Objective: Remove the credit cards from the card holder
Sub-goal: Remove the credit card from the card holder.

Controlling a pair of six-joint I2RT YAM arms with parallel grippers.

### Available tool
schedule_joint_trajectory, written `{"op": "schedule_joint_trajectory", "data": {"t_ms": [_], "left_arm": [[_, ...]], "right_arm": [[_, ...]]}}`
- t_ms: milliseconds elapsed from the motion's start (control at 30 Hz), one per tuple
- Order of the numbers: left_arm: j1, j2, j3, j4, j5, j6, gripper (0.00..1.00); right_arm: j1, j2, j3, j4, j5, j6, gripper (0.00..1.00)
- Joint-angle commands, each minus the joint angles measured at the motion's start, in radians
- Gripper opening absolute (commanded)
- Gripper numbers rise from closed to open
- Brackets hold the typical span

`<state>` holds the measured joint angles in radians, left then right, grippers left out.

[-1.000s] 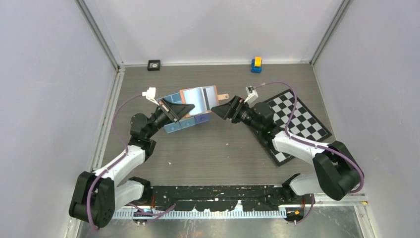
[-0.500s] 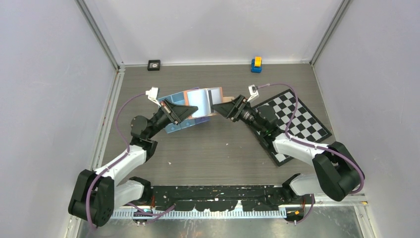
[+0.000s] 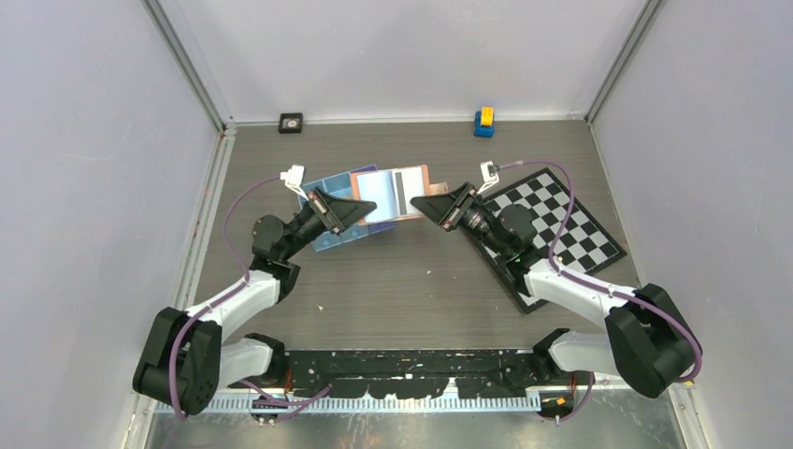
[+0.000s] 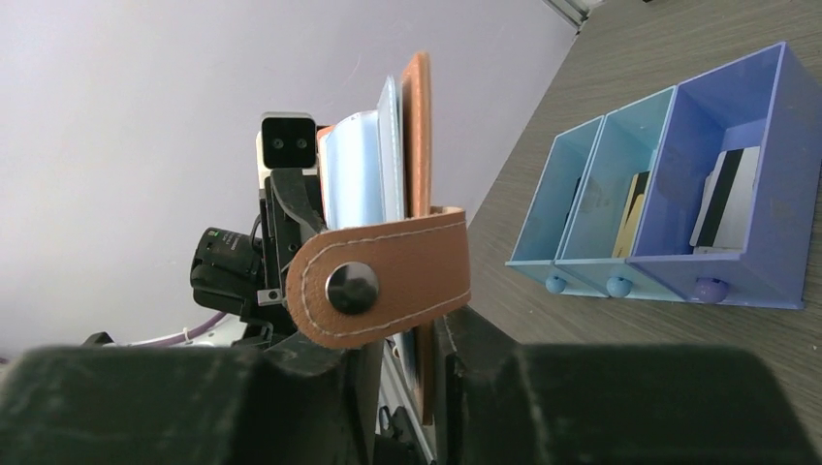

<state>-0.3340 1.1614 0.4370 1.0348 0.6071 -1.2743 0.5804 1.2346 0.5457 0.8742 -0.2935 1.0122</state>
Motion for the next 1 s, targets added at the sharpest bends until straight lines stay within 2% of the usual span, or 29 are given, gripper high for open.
{"op": "schedule_joint_trajectory", "data": {"t_ms": [0, 67, 100, 133, 200, 233, 333, 433, 500, 567, 667, 800, 967], "left_arm": [[-0.005, -0.006, 0.003, 0.031, 0.009, 0.046, 0.02], [-0.005, -0.022, 0.010, -0.045, -0.004, 0.079, 0.14], [-0.005, -0.037, 0.014, -0.114, -0.033, 0.108, 0.25], [-0.004, -0.061, 0.021, -0.220, -0.061, 0.145, 0.38], [-0.003, -0.148, 0.058, -0.537, -0.220, 0.244, 0.62], [-0.004, -0.170, 0.070, -0.652, -0.282, 0.272, 0.67], [-0.003, -0.247, 0.084, -0.751, -0.369, 0.347, 0.69], [-0.003, -0.302, 0.064, -0.742, -0.389, 0.354, 0.68], [-0.005, -0.321, 0.059, -0.731, -0.380, 0.368, 0.63], [-0.006, -0.313, 0.051, -0.655, -0.325, 0.371, 0.57], [-0.033, -0.234, 0.066, -0.549, -0.210, 0.349, 0.51], [-0.063, -0.067, 0.136, -0.521, -0.091, 0.305, 0.46], [-0.062, 0.070, 0.117, -0.371, -0.041, 0.186, 0.47]], "right_arm": [[-0.003, -0.004, 0.017, 0.033, 0.009, -0.027, 0.23], [-0.003, -0.005, 0.016, 0.015, 0.021, -0.032, 0.22], [-0.003, -0.004, 0.015, 0.005, 0.034, -0.038, 0.19], [-0.002, -0.005, 0.016, -0.019, 0.051, -0.045, 0.17], [-0.002, -0.002, 0.030, -0.097, 0.093, -0.074, 0.16], [-0.002, 0.004, 0.038, -0.128, 0.107, -0.089, 0.16], [-0.002, 0.032, 0.062, -0.198, 0.144, -0.114, 0.15], [-0.002, 0.068, 0.087, -0.248, 0.151, -0.140, 0.13], [-0.002, 0.099, 0.093, -0.240, 0.141, -0.141, 0.12], [-0.002, 0.127, 0.101, -0.227, 0.117, -0.140, 0.10], [-0.002, 0.164, 0.124, -0.219, 0.064, -0.131, 0.10], [-0.003, 0.189, 0.121, -0.156, 0.014, -0.102, 0.09], [-0.002, 0.183, 0.091, -0.083, 0.007, -0.075, 0.10]]}}
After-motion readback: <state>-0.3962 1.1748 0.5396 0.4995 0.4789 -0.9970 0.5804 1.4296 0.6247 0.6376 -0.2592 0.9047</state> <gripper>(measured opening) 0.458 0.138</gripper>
